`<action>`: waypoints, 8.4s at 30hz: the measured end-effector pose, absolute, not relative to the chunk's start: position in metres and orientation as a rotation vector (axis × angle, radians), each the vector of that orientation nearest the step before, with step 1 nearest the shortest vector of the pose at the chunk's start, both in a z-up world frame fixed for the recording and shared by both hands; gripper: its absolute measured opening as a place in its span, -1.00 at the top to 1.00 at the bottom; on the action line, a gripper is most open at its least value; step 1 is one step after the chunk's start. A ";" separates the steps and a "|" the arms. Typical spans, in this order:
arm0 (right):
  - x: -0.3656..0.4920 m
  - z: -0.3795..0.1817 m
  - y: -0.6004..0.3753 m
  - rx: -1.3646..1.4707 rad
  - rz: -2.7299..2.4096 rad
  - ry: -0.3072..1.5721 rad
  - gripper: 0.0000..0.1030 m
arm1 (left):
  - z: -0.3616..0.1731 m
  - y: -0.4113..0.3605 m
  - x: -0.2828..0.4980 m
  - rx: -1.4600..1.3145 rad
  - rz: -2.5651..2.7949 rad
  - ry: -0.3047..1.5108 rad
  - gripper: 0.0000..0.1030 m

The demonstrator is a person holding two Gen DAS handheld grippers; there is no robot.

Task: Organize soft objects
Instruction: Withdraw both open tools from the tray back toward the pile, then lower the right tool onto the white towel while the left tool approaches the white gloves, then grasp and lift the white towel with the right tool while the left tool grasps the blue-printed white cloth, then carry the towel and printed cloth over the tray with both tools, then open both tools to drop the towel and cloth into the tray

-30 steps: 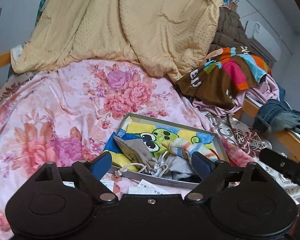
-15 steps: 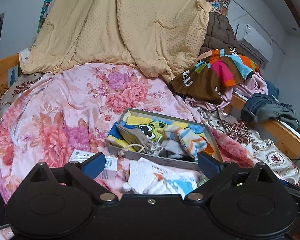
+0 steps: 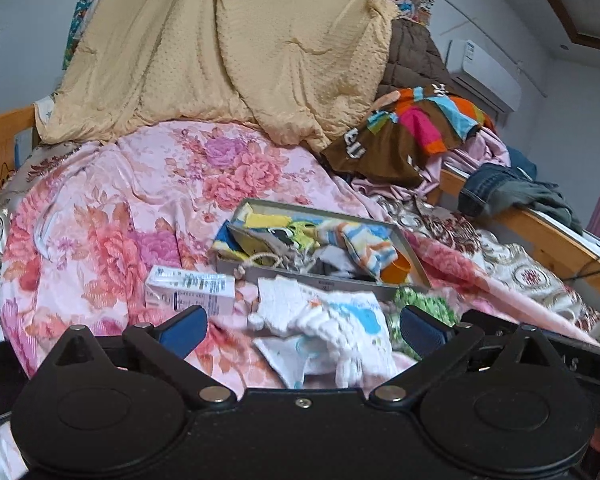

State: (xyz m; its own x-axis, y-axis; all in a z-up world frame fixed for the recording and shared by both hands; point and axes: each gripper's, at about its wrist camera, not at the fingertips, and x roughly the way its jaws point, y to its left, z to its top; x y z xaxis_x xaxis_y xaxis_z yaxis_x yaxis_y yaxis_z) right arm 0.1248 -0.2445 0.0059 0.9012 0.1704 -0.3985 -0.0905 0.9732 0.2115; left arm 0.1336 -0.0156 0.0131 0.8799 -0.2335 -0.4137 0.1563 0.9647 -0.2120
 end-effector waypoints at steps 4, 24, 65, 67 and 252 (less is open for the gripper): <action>0.125 0.001 -0.240 0.159 0.120 0.457 -1.00 | -0.005 0.000 0.134 -0.195 -0.258 0.514 -0.98; 0.148 -0.025 -0.222 0.082 0.187 0.616 -1.00 | -0.036 0.018 0.142 -0.189 -0.222 0.604 -0.98; 0.214 -0.034 -0.234 0.261 0.285 0.555 -1.00 | -0.075 -0.001 0.233 0.004 -0.464 0.648 -0.98; 0.222 -0.037 -0.232 0.260 0.298 0.563 -1.00 | -0.074 -0.005 0.242 0.035 -0.492 0.644 -0.98; 0.372 0.002 -0.297 0.282 0.125 0.456 -0.99 | -0.011 -0.065 0.418 -0.243 -0.072 0.579 -0.83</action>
State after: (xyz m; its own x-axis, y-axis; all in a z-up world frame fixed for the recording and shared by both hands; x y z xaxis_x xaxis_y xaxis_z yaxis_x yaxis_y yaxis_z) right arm 0.3725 -0.2968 0.0016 0.8912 0.1810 -0.4160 -0.0558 0.9537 0.2955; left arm 0.4178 -0.0649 -0.0112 0.8351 -0.1351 -0.5332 -0.0010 0.9690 -0.2471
